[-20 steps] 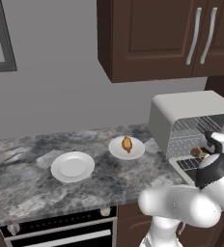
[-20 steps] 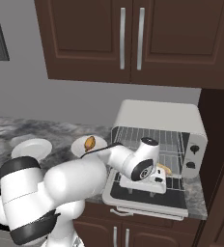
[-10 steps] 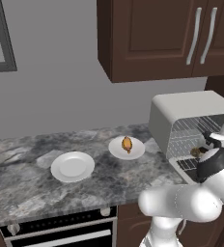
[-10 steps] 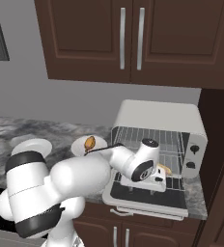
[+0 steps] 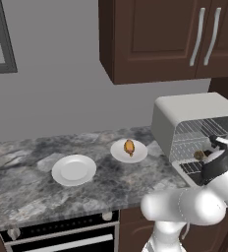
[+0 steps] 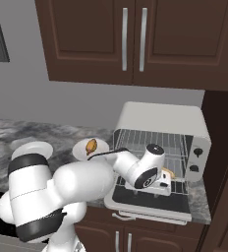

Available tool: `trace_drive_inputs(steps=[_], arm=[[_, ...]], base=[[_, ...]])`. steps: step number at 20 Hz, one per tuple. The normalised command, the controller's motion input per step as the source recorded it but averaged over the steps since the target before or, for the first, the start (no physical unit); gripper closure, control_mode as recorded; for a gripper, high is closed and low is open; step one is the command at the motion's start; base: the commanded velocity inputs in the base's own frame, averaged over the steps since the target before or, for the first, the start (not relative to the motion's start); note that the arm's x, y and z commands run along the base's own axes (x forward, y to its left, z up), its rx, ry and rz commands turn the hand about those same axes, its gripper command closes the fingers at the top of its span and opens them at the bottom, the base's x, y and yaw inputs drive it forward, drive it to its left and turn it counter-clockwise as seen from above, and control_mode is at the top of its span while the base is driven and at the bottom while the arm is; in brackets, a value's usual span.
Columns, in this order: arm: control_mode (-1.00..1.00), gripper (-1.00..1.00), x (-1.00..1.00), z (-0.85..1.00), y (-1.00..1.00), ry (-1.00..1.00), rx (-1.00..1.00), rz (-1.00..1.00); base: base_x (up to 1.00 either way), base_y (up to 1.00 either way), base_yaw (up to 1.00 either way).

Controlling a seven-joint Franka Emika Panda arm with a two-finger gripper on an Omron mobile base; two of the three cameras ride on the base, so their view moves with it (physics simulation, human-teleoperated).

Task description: Open the toaster oven door. Place the baguette on the bottom rack in the toaster oven and place the chicken drumstick on the top rack.

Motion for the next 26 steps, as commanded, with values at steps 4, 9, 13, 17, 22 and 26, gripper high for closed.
trace_drive_inputs(steps=[4,9,13,17,22,26], arm=[[-1.00,-1.00,0.18,-0.11,0.00,-0.01,0.03,0.00],[-1.00,-1.00,0.13,-0.18,0.00,-0.04,0.01,0.00],[-1.00,-1.00,0.09,-0.20,0.00,-0.07,0.01,0.00],[-1.00,-1.00,0.09,-0.13,0.01,-0.09,0.01,0.00],[-1.00,-1.00,0.15,0.00,0.18,-0.08,0.00,0.00],[-1.00,-1.00,0.21,0.00,0.26,-0.06,0.00,-0.01]], base=[[0.00,0.00,0.00],[0.00,0.00,0.00],[0.00,0.00,0.00],[0.00,0.00,0.00],[0.00,0.00,0.00],[0.00,0.00,0.00]])
